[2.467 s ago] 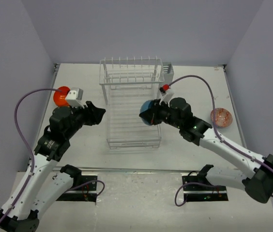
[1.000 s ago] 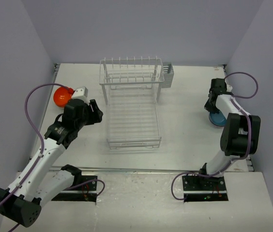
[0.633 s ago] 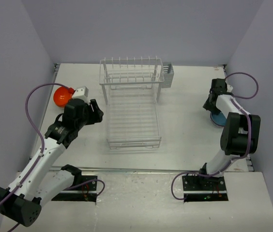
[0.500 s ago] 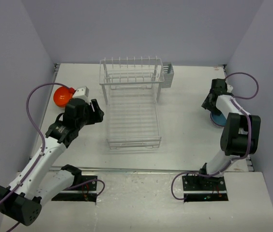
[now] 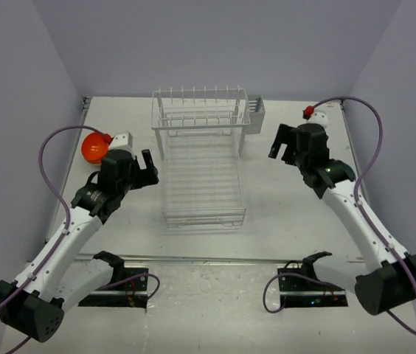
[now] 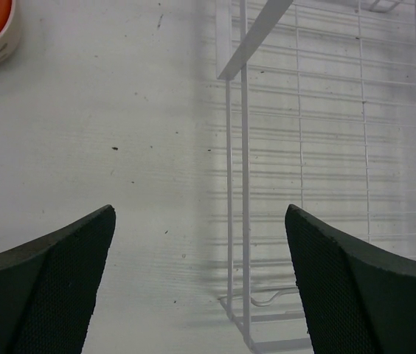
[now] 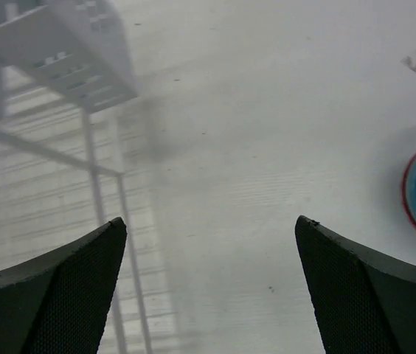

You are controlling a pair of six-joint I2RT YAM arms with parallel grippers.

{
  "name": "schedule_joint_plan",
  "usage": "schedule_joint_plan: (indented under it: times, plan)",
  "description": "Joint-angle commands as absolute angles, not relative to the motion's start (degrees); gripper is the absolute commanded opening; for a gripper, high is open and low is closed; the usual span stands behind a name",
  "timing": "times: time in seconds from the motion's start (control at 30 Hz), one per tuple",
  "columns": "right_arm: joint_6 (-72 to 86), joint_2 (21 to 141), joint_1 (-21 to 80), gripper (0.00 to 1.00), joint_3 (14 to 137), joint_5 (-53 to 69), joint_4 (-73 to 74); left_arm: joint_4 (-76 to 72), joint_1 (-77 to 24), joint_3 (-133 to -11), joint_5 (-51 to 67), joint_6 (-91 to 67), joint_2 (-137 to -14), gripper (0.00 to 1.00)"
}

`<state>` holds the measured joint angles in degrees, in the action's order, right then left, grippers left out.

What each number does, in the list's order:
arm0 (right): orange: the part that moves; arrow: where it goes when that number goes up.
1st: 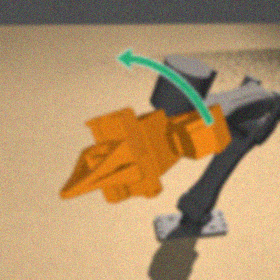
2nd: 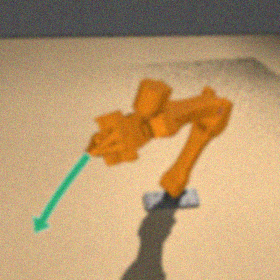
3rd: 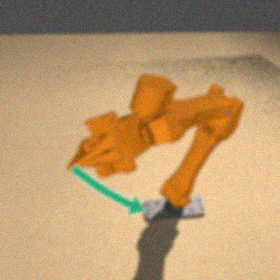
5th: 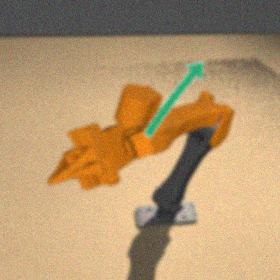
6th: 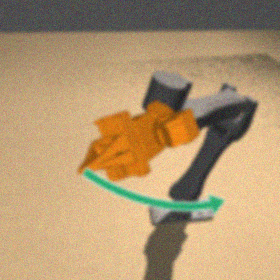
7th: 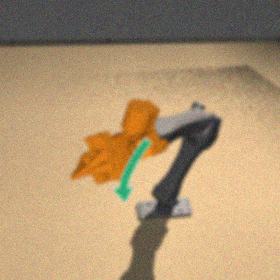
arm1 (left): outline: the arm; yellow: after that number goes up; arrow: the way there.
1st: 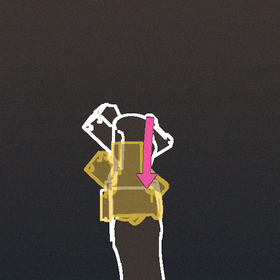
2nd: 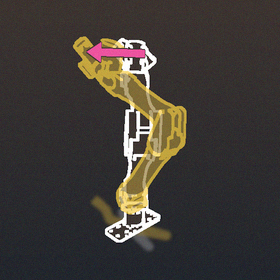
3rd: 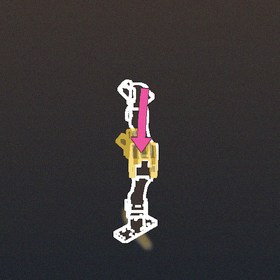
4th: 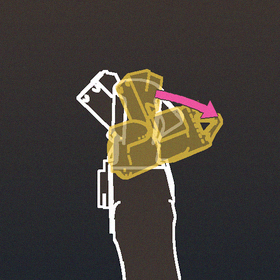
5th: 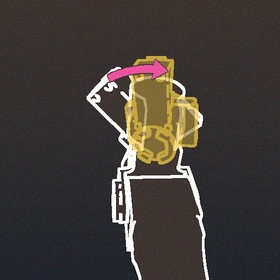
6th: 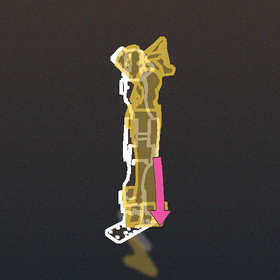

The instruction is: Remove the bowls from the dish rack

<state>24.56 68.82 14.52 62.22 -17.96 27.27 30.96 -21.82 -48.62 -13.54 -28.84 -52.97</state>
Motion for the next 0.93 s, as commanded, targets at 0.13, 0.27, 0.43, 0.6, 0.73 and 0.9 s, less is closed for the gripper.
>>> schedule_joint_plan:
  times: [0.13,0.27,0.43,0.6,0.73,0.9]
  plan:
    - [25.57,55.29,26.26,0.99,53.80,-9.06,26.98,29.18,-21.88,-46.93,-15.21,-25.93,-50.01,1.00]
    - [27.42,52.91,31.63,0.99,52.91,-11.41,29.09,28.65,-21.88,-46.41,-14.59,-25.49,-48.78,1.00]
    - [29.26,51.77,38.66,0.99,50.72,-13.27,28.92,28.83,-21.88,-46.67,-13.54,-24.79,-47.64,1.00]
    - [29.71,50.45,42.19,0.99,45.88,-8.80,23.65,29.18,-21.88,-46.58,-13.89,-24.08,-46.50,1.00]
    - [29.53,50.89,42.89,0.99,43.95,-6.68,22.50,29.35,-21.88,-46.50,-13.62,-23.47,-45.88,1.00]
    - [29.44,47.38,43.50,0.99,40.78,-5.62,19.08,29.09,-21.88,-46.14,-14.24,-22.68,-45.70,1.00]
